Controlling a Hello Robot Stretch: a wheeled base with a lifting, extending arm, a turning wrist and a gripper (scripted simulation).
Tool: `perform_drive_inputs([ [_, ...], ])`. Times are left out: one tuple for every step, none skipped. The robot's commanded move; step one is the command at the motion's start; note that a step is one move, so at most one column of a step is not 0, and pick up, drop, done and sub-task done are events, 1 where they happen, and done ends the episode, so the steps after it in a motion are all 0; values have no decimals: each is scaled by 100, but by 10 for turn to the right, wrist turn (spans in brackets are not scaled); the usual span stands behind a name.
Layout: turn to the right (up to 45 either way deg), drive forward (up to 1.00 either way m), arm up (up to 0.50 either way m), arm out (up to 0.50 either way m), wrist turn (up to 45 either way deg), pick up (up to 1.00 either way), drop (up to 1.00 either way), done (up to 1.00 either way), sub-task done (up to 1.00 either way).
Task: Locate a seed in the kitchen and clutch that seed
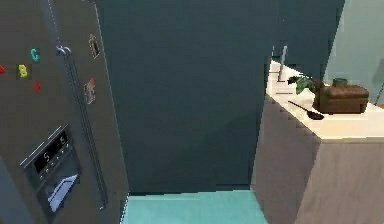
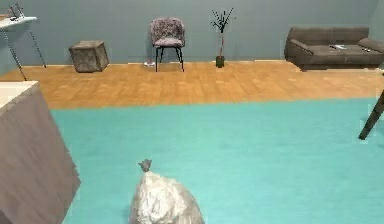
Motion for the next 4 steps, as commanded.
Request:
perform_drive_inputs([
  [120, 0, 0, 0, 0, 0, 0, 0, 0],
  [0, 85, 0, 0, 0, 0, 0, 0, 0],
  [-450, 0, 0, 0, 0, 0, 0, 0, 0],
  [-120, 0, 0, 0, 0, 0, 0, 0, 0],
])
